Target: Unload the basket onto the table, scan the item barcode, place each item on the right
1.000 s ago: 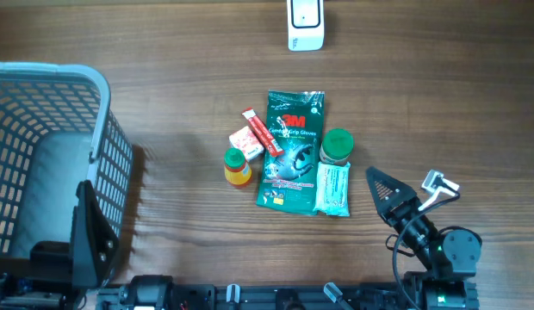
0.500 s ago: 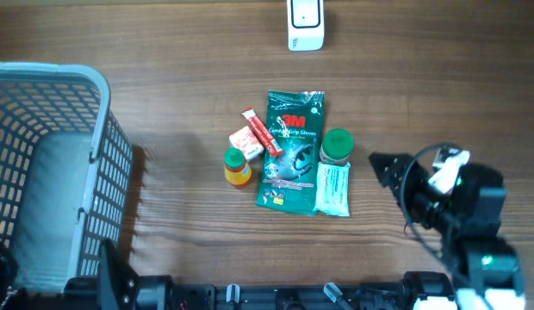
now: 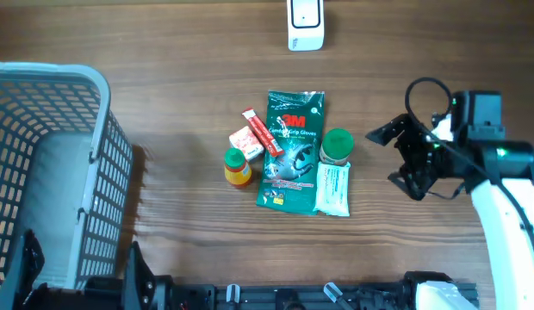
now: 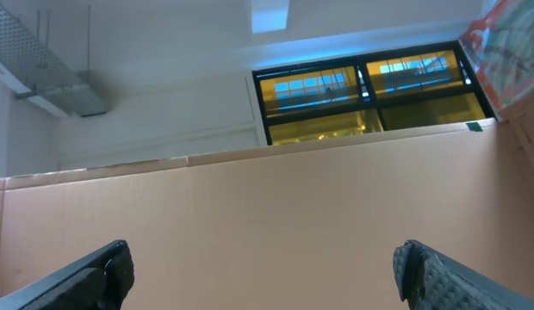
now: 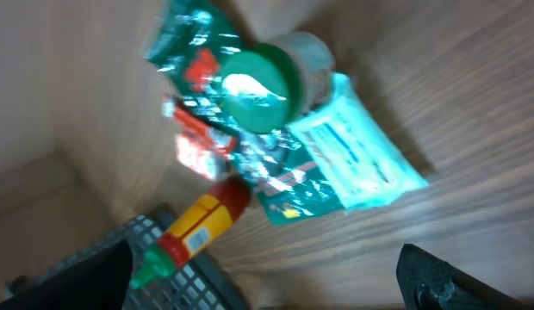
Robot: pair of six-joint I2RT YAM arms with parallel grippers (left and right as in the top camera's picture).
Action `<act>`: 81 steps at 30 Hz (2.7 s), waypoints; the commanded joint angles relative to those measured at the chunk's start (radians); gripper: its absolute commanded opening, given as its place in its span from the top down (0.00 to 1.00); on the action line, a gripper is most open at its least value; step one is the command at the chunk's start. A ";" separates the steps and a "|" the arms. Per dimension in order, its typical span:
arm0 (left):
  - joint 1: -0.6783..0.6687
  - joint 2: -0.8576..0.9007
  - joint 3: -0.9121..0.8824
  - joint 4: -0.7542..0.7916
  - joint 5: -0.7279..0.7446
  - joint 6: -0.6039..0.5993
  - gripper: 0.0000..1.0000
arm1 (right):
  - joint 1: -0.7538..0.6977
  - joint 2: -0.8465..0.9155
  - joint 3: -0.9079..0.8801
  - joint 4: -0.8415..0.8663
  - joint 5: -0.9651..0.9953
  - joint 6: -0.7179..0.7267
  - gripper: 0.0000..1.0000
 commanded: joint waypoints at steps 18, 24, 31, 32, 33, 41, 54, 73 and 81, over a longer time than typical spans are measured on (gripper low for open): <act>0.005 -0.010 -0.009 -0.045 0.003 0.001 0.00 | 0.256 0.388 0.138 0.120 0.206 0.713 0.00; 0.005 -0.010 -0.009 -0.045 -0.026 0.001 0.00 | 0.294 0.535 0.249 0.130 0.247 0.752 0.00; 0.005 -0.010 -0.009 -0.045 -0.026 0.001 0.00 | 0.303 0.649 0.249 0.114 0.254 0.762 0.01; 0.005 -0.010 -0.009 -0.045 -0.026 0.001 0.00 | 0.303 0.660 0.249 0.115 0.257 0.763 0.04; 0.005 -0.010 -0.009 -0.045 -0.026 0.001 0.00 | 0.303 0.663 0.249 0.115 0.259 0.762 0.11; 0.005 -0.010 -0.009 -0.045 -0.026 0.001 0.00 | 0.303 0.667 0.249 0.096 0.323 0.610 0.37; 0.005 -0.010 -0.009 -0.045 -0.026 0.001 0.00 | 0.152 0.666 0.296 0.041 0.523 -0.418 0.30; 0.006 -0.010 -0.009 -0.045 -0.026 0.001 0.00 | 0.155 0.528 0.633 -0.367 0.580 -0.182 0.00; 0.006 -0.010 -0.009 -0.107 -0.026 0.001 0.00 | 0.156 0.245 0.623 -0.439 0.602 -0.147 0.00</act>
